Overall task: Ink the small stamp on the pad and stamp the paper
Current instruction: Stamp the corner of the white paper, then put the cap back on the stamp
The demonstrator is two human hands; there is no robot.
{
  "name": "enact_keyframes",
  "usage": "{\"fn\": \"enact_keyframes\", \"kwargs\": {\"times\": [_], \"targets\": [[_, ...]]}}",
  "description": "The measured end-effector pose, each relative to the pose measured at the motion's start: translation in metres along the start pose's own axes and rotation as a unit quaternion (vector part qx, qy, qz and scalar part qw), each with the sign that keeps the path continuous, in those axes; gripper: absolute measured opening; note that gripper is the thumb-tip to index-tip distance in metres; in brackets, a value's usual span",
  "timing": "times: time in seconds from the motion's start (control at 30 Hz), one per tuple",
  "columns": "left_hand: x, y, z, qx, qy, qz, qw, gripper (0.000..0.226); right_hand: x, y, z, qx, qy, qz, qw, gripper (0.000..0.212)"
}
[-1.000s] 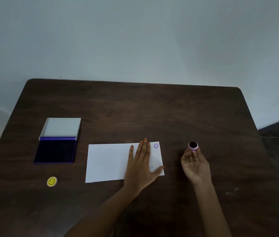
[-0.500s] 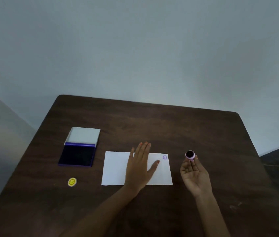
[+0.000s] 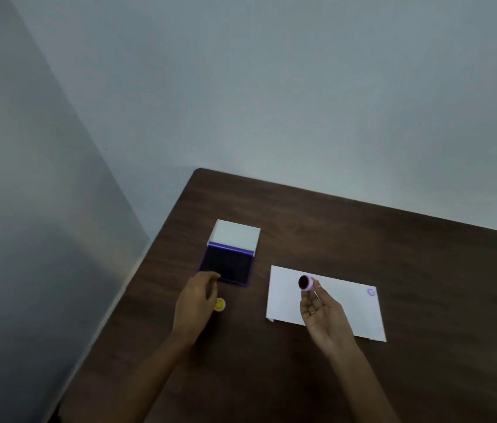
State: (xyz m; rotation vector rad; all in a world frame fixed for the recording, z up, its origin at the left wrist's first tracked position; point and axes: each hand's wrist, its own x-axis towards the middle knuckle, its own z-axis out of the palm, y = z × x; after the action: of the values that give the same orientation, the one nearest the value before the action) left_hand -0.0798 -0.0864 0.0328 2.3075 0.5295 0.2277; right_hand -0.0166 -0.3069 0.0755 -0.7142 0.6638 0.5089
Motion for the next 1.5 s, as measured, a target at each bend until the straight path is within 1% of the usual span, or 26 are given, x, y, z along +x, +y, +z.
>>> {"fn": "enact_keyframes", "kwargs": {"times": [0.1,0.2,0.27,0.33,0.4,0.47,0.53,0.63,0.67,0.7,0.73,0.77,0.8,0.83,0.87,0.9,0.93,0.97,1.0,1.07,1.2,1.3,1.37,1.5], "targets": [[-0.005,-0.020,-0.010,-0.021,-0.058,0.024,0.998,0.022,0.010,0.035,0.016,-0.044,0.007,0.007,0.999,0.015],[-0.006,-0.030,-0.013,-0.017,-0.114,0.036,0.993,0.042,0.017,0.064,0.028,-0.052,0.003,0.021,0.998,0.013],[-0.007,-0.034,-0.010,0.022,-0.161,0.050,0.985,0.054,0.022,0.079,0.032,-0.069,0.005,0.023,0.997,0.015],[-0.007,-0.036,-0.005,0.071,-0.188,0.065,0.977,0.059,0.027,0.090,0.035,-0.086,0.012,0.025,0.996,0.018],[-0.007,-0.038,0.001,0.102,-0.196,0.083,0.972,0.057,0.030,0.097,0.037,-0.095,0.019,0.022,0.995,0.019],[-0.006,-0.040,0.005,0.115,-0.193,0.101,0.969,0.048,0.031,0.101,0.038,-0.100,0.026,0.016,0.994,0.021],[-0.003,-0.041,0.007,0.113,-0.200,0.110,0.967,0.038,0.032,0.105,0.039,-0.097,0.034,0.015,0.995,0.022],[0.001,-0.044,0.006,0.090,-0.211,0.110,0.967,0.033,0.032,0.108,0.040,-0.091,0.039,0.016,0.995,0.022],[0.002,-0.044,0.004,0.061,-0.202,0.092,0.973,0.032,0.031,0.108,0.040,-0.088,0.040,0.016,0.995,0.022],[0.003,-0.042,0.001,0.013,-0.183,0.054,0.982,0.028,0.031,0.108,0.041,-0.087,0.039,0.015,0.995,0.021],[0.003,-0.040,-0.002,-0.057,-0.161,-0.008,0.985,0.022,0.030,0.108,0.042,-0.084,0.038,0.014,0.996,0.021],[0.003,-0.038,-0.007,-0.150,-0.146,-0.090,0.974,0.016,0.030,0.108,0.044,-0.079,0.036,0.012,0.996,0.022],[0.003,-0.035,-0.012,-0.261,-0.145,-0.177,0.938,0.012,0.029,0.109,0.046,-0.078,0.032,0.010,0.996,0.022],[0.004,-0.033,-0.017,-0.374,-0.155,-0.252,0.879,0.010,0.029,0.110,0.048,-0.084,0.030,0.007,0.996,0.022],[0.003,-0.032,-0.022,-0.461,-0.168,-0.304,0.817,0.011,0.029,0.111,0.050,-0.094,0.028,0.002,0.995,0.023],[0.003,-0.031,-0.025,-0.520,-0.180,-0.332,0.766,0.013,0.028,0.113,0.052,-0.106,0.024,-0.003,0.994,0.023],[0.002,-0.030,-0.029,-0.562,-0.186,-0.346,0.728,0.017,0.027,0.115,0.055,-0.121,0.017,-0.009,0.992,0.022],[0.001,-0.029,-0.032,-0.591,-0.189,-0.352,0.701,0.019,0.026,0.118,0.057,-0.145,0.008,-0.020,0.989,0.020],[-0.001,-0.028,-0.034,-0.609,-0.188,-0.357,0.683,0.019,0.025,0.120,0.058,-0.177,0.000,-0.035,0.984,0.018],[-0.002,-0.026,-0.036,-0.624,-0.184,-0.360,0.669,0.018,0.023,0.124,0.062,-0.237,-0.011,-0.064,0.969,0.017],[-0.001,-0.024,-0.040,-0.640,-0.177,-0.346,0.663,0.018,0.019,0.129,0.067,-0.279,-0.036,-0.095,0.955,0.017],[0.000,-0.024,-0.042,-0.642,-0.167,-0.334,0.670,0.016,0.019,0.131,0.069,-0.307,-0.035,-0.121,0.943,0.017],[0.001,-0.025,-0.043,-0.640,-0.166,-0.333,0.673,0.015,0.019,0.133,0.070,-0.330,-0.029,-0.134,0.934,0.022],[0.001,-0.025,-0.042,-0.635,-0.176,-0.326,0.678,0.016,0.019,0.136,0.071,-0.385,-0.016,-0.170,0.907,0.025]]}}
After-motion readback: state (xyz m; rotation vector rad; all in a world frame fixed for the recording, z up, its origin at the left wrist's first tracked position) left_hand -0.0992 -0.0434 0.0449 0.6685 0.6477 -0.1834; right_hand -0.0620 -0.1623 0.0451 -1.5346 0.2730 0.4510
